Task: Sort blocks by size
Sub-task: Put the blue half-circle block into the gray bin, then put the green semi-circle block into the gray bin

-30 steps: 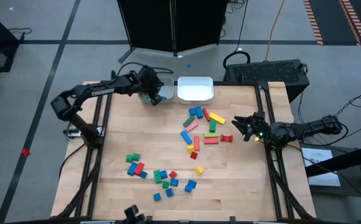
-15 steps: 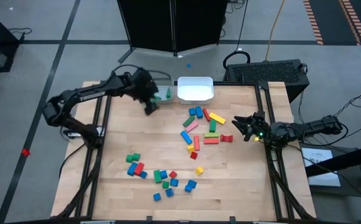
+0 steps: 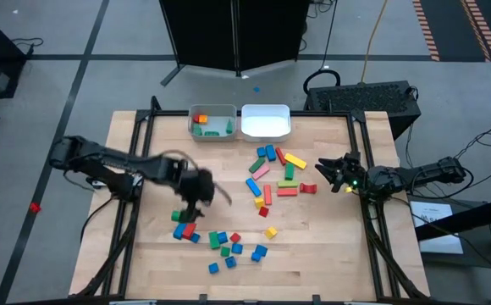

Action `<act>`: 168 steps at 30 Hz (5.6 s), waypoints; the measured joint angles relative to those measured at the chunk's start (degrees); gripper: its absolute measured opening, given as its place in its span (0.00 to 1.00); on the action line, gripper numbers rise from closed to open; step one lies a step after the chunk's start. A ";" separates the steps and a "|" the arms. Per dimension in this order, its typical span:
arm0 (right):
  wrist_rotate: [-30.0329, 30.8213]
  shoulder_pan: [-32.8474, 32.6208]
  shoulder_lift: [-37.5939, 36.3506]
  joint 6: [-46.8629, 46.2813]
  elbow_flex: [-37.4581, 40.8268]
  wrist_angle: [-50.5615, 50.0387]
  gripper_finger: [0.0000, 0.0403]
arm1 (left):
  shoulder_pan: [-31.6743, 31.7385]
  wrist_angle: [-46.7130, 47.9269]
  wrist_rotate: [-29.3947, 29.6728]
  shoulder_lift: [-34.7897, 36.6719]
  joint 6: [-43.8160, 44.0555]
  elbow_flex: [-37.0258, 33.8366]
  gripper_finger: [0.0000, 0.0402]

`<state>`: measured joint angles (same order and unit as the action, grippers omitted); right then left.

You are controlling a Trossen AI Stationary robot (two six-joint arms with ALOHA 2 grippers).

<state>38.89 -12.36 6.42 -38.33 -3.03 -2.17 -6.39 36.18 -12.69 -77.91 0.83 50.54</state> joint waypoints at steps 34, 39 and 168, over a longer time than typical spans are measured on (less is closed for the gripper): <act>-0.64 -0.02 0.57 -1.55 0.04 -0.09 0.48 | -12.48 -29.06 6.61 -16.79 -23.82 -2.11 0.76; -1.87 -0.02 0.57 -2.02 0.04 -0.04 0.48 | -12.80 -29.47 5.80 -18.92 -23.77 -2.12 0.76; -1.64 0.00 3.87 -2.40 0.04 0.00 0.48 | 12.51 18.72 21.83 9.54 50.27 0.66 0.76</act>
<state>37.25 -12.36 10.28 -40.72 -2.98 -2.17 6.12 54.91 9.14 -68.37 51.10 51.20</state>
